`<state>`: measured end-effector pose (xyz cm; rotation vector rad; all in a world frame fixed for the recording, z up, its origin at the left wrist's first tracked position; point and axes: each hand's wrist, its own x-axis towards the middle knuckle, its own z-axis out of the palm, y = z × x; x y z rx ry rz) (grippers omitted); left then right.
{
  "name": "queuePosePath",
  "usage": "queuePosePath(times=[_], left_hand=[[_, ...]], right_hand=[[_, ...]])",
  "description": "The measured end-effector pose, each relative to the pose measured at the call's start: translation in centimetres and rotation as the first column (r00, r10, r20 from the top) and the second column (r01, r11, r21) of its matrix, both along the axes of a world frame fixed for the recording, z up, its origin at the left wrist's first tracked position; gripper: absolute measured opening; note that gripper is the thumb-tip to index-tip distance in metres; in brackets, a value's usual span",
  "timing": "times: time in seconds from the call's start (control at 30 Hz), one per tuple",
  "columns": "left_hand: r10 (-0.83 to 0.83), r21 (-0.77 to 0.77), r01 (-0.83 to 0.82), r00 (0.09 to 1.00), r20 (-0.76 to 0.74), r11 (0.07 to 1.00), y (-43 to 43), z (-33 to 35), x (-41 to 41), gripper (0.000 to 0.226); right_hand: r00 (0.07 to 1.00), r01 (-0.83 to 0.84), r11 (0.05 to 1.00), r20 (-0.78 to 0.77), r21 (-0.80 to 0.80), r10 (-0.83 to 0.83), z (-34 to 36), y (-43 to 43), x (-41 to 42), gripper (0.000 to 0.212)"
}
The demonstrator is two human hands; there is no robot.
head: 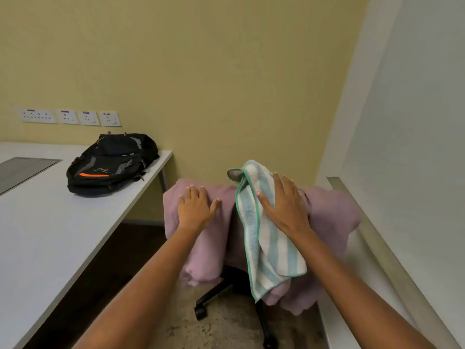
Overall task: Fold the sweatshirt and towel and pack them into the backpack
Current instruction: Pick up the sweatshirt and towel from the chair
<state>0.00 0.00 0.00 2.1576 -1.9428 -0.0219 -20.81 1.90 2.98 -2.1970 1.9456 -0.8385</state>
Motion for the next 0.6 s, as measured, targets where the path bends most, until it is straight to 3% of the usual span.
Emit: queuePosePath(times=[0.17, 0.33, 0.5, 0.6], left_hand=[[-0.017, 0.01, 0.018, 0.997, -0.078, 1.0, -2.9, -0.5, 3.4, 0.061], [0.116, 0.166, -0.065, 0.941, -0.317, 0.984, -5.9, 0.2, 5.5, 0.077], [0.251, 0.255, -0.14, 0.841, -0.479, 0.957, -8.7, 0.2, 7.0, 0.078], [0.277, 0.293, -0.123, 0.769, -0.575, 0.948, -9.7, 0.2, 7.3, 0.077]], right_hand=[[0.999, -0.001, 0.995, 0.052, 0.097, -0.004, 0.9, -3.3, 2.6, 0.09], [0.998, 0.056, 0.953, -0.032, 0.297, -0.048, -0.9, -5.7, 3.2, 0.088], [0.992, 0.104, 0.974, -0.095, 0.2, -0.086, -2.2, -5.9, 3.4, 0.078], [0.988, 0.124, 0.978, -0.114, 0.167, -0.106, -2.3, -5.5, 3.6, 0.087]])
